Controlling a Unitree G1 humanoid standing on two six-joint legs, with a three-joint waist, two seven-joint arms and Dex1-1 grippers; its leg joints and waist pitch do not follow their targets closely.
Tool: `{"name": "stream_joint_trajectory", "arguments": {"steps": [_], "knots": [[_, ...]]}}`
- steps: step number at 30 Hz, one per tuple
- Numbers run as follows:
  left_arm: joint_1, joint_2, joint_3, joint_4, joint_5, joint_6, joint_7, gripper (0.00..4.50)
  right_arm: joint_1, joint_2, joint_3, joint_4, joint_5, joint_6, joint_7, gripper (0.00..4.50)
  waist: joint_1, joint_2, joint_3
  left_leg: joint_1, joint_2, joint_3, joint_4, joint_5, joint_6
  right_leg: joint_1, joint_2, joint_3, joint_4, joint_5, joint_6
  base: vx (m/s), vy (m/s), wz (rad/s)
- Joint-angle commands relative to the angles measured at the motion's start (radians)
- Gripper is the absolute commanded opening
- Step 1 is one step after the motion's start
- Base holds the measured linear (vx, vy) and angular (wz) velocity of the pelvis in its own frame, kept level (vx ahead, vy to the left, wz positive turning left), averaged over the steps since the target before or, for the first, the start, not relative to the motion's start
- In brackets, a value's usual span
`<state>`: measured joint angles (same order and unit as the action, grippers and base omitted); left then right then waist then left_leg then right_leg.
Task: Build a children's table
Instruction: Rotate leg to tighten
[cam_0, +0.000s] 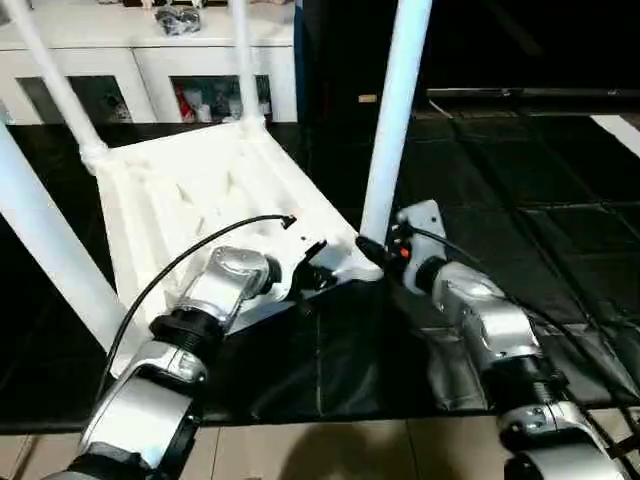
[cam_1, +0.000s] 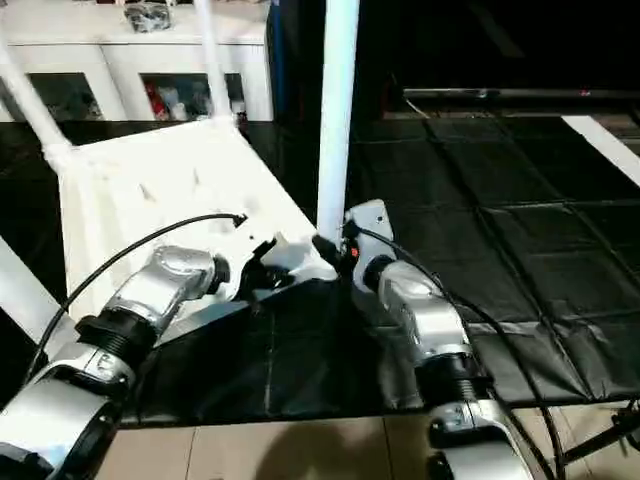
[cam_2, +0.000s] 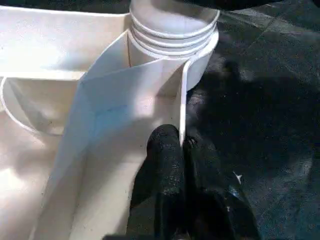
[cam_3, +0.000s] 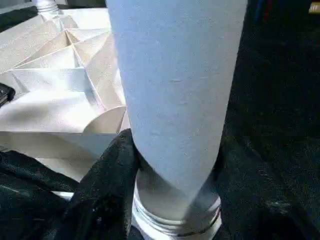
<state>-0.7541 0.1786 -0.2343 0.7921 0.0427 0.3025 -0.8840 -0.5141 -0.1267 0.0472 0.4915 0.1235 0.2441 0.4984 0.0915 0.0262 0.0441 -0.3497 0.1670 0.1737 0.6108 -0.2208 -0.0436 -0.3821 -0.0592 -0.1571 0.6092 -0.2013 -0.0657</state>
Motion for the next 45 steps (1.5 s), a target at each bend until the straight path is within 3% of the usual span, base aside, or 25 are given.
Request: {"name": "stream_joint_trajectory", "arguments": {"steps": [1,8,13,15,19,24,28,45], "knots": [[-0.022,-0.018,-0.008,-0.027,-0.005,-0.046,-0.012,0.0,0.027,0.037,0.122,0.007,0.004,0.004,0.099,2.66,0.012,-0.003,-0.065,-0.008,0.076,-0.036,-0.065,-0.036,0.083,0.064,-0.134,0.09,-0.089,-0.17,-0.09,0.0,0.0,0.0],[0.024,0.082,-0.057,-0.086,-0.014,-0.159,-0.219,0.0,0.064,-0.078,0.068,-0.035,0.057,-0.044,0.27,3.26,0.017,-0.001,-0.064,-0.005,0.084,-0.038,-0.068,-0.051,0.097,0.062,-0.134,0.092,-0.089,-0.183,-0.082,0.0,0.0,0.0],[0.045,0.139,-0.094,-0.119,-0.021,-0.202,-0.371,0.0,0.083,-0.173,0.066,-0.081,0.09,-0.081,0.461,3.76,0.045,0.0,-0.068,-0.001,0.092,-0.035,-0.065,-0.03,0.107,0.057,-0.133,0.093,-0.077,-0.134,-0.098,0.0,0.0,0.0],[0.051,0.182,-0.141,-0.126,-0.011,-0.235,-0.477,0.0,0.079,-0.241,0.077,-0.103,0.112,-0.08,0.582,3.95,0.063,0.007,-0.069,0.007,0.1,-0.034,-0.063,-0.033,0.111,0.048,-0.132,0.095,-0.074,-0.104,-0.104,0.0,0.0,0.0],[0.06,0.201,-0.166,-0.142,-0.019,-0.26,-0.564,0.0,0.07,-0.296,0.109,-0.124,0.147,-0.066,0.729,3.99,0.081,0.005,-0.07,-0.001,0.096,-0.033,-0.062,-0.041,0.107,0.054,-0.136,0.095,-0.069,-0.095,-0.114,0.0,0.0,0.0],[0.064,0.218,-0.191,-0.144,-0.004,-0.298,-0.619,0.0,0.061,-0.325,0.144,-0.139,0.161,-0.05,0.849,3.99,0.089,0.003,-0.069,-0.001,0.096,-0.034,-0.063,-0.048,0.102,0.054,-0.133,0.092,-0.076,-0.145,-0.094,0.0,0.0,0.0],[0.06,0.227,-0.21,-0.138,0.008,-0.322,-0.641,0.0,0.04,-0.331,0.173,-0.122,0.166,-0.034,0.914,3.82,0.1,0.002,-0.068,0.003,0.097,-0.034,-0.065,-0.053,0.093,0.05,-0.132,0.093,-0.082,-0.188,-0.083,0.0,0.0,0.0],[0.058,0.229,-0.214,-0.121,0.014,-0.349,-0.645,0.0,0.011,-0.308,0.219,-0.087,0.167,-0.003,1.005,2.4,0.1,0.006,-0.071,0.0,0.096,-0.036,-0.064,-0.044,0.08,0.052,-0.129,0.091,-0.077,-0.162,-0.08,0.0,0.0,0.0]]}}
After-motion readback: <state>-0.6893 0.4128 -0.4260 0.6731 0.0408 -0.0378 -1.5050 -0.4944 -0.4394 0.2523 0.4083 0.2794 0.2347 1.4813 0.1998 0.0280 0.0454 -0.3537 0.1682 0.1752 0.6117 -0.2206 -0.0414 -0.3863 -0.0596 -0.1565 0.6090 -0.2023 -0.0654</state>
